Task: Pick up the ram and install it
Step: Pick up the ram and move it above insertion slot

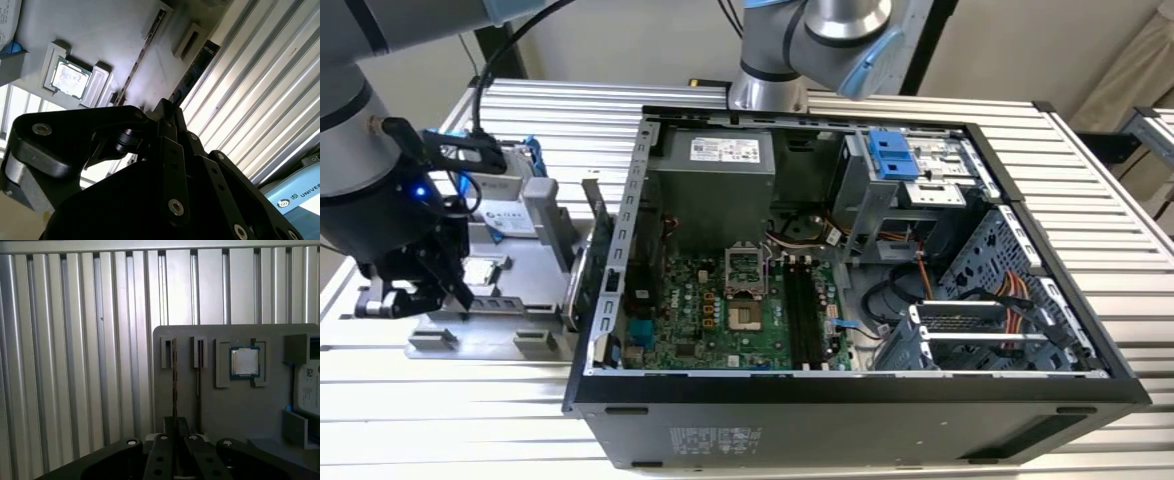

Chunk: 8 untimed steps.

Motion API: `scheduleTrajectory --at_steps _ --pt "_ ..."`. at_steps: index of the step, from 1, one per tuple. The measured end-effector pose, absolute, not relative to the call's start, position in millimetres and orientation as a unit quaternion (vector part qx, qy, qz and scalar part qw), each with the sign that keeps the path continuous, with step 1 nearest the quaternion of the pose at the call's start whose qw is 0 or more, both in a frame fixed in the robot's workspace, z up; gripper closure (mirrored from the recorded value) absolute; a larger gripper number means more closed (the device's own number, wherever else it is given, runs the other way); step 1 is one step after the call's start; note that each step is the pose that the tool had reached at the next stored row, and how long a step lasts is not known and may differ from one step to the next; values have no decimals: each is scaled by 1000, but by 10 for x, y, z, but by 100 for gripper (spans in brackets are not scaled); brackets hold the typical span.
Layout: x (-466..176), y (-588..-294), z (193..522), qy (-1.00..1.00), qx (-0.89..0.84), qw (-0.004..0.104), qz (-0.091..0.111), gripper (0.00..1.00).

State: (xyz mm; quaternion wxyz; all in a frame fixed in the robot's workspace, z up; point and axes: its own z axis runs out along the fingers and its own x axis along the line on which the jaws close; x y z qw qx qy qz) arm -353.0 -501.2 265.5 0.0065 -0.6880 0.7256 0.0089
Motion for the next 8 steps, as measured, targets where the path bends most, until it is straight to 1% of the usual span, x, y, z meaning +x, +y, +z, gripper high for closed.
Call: scheduleTrajectory --at_steps 8 --pt "-3530 -5011 2754 726 -688 7 9 100"
